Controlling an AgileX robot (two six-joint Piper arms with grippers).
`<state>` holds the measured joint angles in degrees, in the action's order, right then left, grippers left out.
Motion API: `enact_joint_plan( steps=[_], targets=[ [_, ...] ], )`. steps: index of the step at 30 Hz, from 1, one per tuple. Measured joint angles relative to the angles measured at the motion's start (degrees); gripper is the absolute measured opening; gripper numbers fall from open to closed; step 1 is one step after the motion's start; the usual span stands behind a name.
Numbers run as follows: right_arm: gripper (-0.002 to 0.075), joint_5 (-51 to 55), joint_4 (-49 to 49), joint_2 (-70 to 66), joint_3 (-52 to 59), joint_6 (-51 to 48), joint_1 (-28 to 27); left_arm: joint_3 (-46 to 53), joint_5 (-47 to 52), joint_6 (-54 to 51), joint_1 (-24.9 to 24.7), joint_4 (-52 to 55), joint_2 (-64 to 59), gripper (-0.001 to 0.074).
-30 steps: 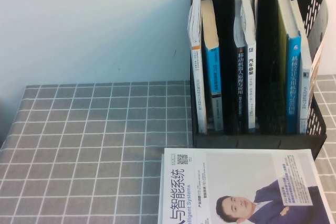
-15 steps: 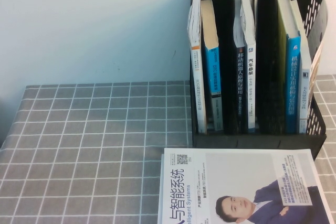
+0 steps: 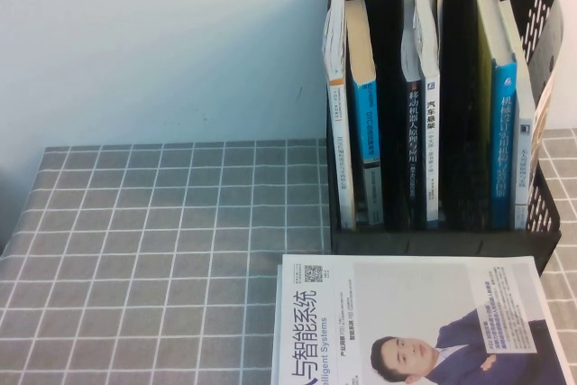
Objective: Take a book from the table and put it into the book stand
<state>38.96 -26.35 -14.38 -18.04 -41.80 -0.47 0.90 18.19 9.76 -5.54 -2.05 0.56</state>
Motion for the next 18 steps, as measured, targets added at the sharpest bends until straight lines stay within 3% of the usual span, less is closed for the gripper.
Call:
enact_joint_plan(
  steps=[18],
  targets=[
    [-0.0003,0.0,0.0,0.0,0.0,0.0,0.0,0.0,-0.1,-0.8,0.0,0.0,0.0,0.0000]
  ],
)
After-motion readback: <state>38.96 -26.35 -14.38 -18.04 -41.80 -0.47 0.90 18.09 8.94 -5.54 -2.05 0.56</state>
